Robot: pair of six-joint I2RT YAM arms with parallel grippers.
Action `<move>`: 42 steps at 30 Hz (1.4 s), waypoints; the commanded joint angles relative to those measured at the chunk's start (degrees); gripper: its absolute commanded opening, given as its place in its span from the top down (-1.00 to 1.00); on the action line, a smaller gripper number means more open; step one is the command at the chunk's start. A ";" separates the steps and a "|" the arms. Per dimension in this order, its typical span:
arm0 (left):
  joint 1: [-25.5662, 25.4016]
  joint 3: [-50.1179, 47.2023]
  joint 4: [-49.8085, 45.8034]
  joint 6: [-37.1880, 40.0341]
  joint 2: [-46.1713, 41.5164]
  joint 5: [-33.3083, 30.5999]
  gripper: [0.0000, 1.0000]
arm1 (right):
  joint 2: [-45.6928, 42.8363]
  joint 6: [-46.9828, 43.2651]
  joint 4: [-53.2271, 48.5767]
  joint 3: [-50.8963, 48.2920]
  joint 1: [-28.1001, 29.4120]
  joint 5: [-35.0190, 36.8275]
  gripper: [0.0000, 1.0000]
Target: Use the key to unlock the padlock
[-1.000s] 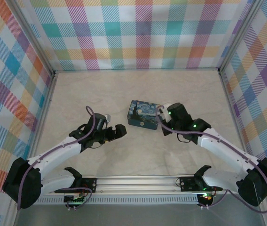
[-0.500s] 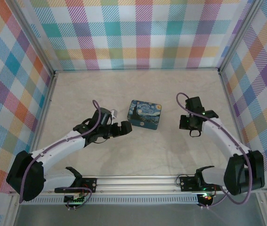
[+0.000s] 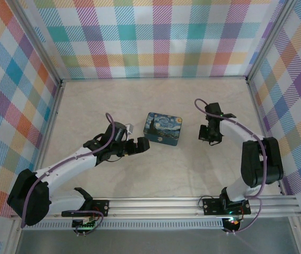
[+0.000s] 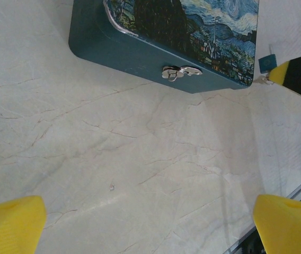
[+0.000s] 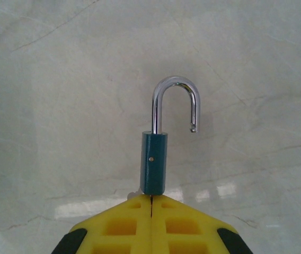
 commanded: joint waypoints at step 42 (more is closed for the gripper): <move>6.77 3.64 -18.22 1.20 -10.21 -35.87 -1.00 | -36.94 3.58 6.76 -14.73 -0.79 8.31 -0.99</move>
